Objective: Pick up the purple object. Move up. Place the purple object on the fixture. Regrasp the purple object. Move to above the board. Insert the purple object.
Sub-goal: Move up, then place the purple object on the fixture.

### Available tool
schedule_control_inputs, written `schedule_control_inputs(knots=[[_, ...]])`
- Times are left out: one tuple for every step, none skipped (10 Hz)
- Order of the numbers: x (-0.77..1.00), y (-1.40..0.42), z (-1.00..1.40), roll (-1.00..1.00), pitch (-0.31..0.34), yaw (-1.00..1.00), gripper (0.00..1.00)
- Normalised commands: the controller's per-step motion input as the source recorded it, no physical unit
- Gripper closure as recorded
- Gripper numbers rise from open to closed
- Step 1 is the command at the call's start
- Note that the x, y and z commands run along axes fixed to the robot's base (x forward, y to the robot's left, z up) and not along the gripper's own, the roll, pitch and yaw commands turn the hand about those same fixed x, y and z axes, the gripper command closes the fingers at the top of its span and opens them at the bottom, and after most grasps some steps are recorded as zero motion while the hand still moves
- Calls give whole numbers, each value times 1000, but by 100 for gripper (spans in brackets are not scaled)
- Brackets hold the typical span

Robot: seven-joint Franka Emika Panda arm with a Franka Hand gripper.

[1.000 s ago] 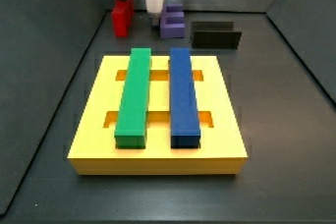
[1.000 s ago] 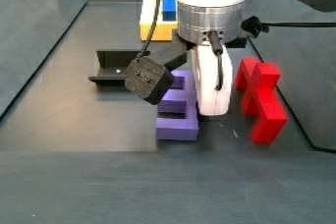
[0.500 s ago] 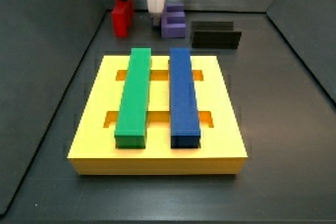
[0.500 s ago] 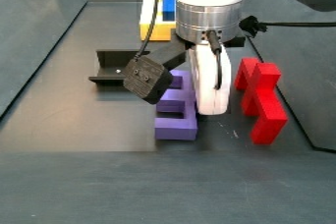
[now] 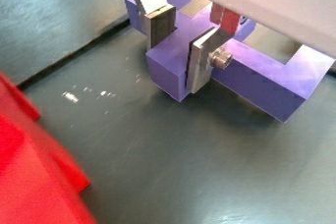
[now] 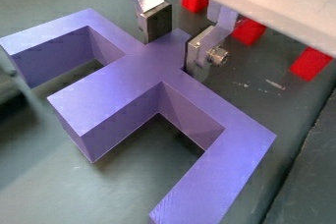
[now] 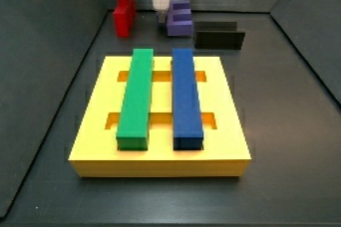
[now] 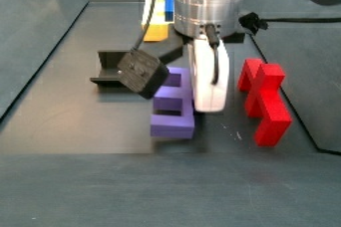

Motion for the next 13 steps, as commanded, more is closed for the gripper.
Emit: schedule_control_inputs(knots=[[-100, 46, 679, -2, 71, 24, 100], [-87, 29, 440, 9, 56, 7, 100], [-30, 20, 191, 27, 25, 4, 100], [31, -11, 0, 0, 0, 0, 100], [9, 0, 0, -9, 0, 0, 100], [71, -69, 0, 0, 0, -91, 100], [743, -97, 489, -231, 697, 34, 100], [706, -89, 646, -237, 689, 146, 100], [714, -91, 657, -200, 700, 129, 100], [697, -86, 651, -229, 697, 163, 100], [591, -103, 623, -320, 723, 246, 100], [531, -131, 583, -371, 723, 283, 100], [514, -163, 551, -380, 697, 309, 100]])
